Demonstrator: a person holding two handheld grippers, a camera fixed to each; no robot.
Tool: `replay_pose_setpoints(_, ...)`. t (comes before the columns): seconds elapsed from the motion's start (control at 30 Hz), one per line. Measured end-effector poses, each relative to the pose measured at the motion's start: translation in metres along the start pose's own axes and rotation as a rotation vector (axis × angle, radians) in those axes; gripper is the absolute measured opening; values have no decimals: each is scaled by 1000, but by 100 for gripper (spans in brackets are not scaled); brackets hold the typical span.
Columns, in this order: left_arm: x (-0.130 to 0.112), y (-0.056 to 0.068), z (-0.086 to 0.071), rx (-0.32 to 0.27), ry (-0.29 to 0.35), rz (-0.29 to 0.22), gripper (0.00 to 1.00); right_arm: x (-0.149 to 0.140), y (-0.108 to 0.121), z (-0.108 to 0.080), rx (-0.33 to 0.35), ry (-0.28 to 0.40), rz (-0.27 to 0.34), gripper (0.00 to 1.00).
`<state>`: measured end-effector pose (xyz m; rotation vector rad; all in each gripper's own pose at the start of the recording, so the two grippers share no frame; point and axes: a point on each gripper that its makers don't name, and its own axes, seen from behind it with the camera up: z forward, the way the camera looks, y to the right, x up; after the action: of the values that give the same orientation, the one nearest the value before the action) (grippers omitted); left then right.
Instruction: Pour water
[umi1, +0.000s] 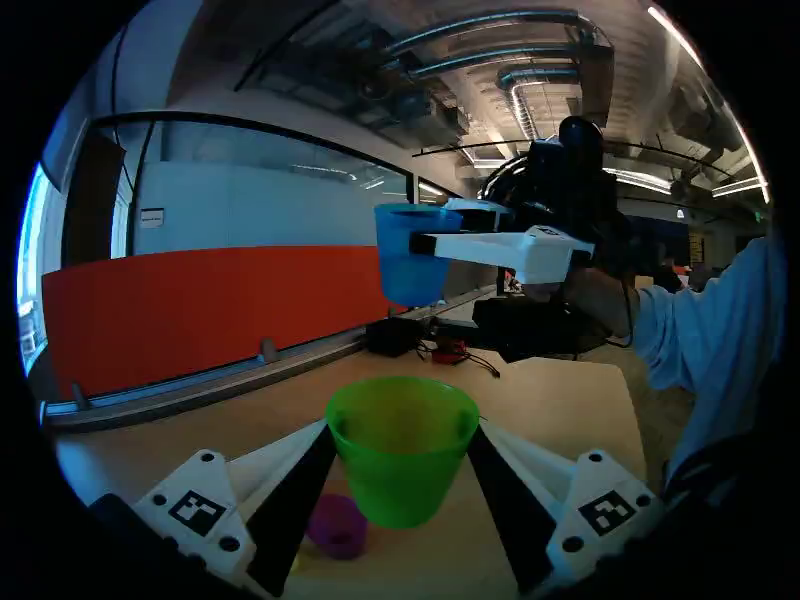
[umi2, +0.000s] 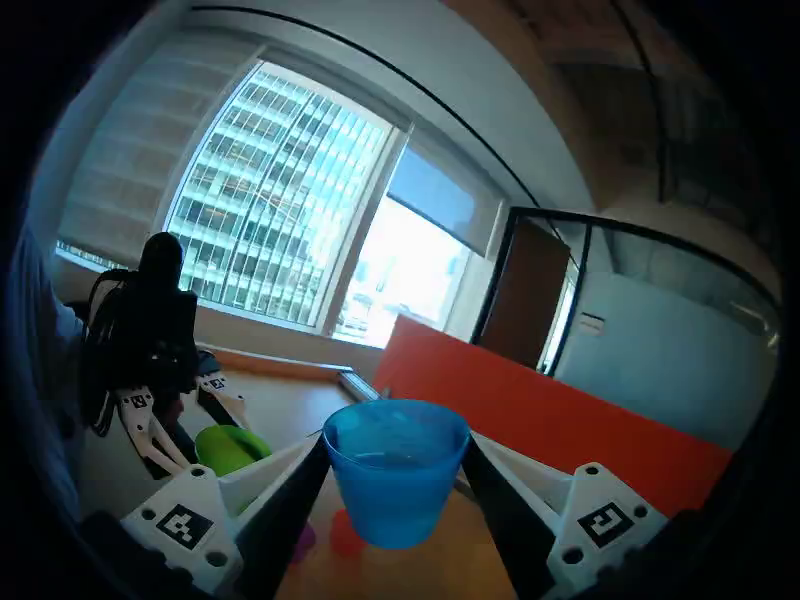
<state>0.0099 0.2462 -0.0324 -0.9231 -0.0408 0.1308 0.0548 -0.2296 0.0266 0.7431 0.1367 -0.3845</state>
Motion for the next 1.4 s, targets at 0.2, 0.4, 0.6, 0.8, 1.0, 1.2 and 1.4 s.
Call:
replay_pose_setpoints(0.2, 2, 4, 2, -12, 5, -1, 86, 13, 3, 0, -8, 1, -107, 91)
replay_pose_setpoints(0.4, 4, 9, 4, -21, 7, 2, 87, 26, 4, 1, -13, 6, -192, 91)
replay_pose_setpoints(0.6, 4, 14, 6, -32, 10, 1, 86, 35, 4, 3, -10, 9, -281, 91)
replay_pose_setpoints(0.8, 6, 17, 7, -40, 12, 5, 86, 41, 6, 7, -17, 5, -379, 91)
replay_pose_setpoints(1.0, 9, 19, 8, -46, 17, 4, 86, 48, 8, 10, -23, 6, -457, 91)
replay_pose_setpoints(1.2, 8, 21, 8, -51, 19, 3, 86, 53, 11, 13, -28, 7, -520, 91)
replay_pose_setpoints(1.4, 8, 22, 10, -54, 17, 5, 86, 55, 13, 16, -29, 5, -589, 91)
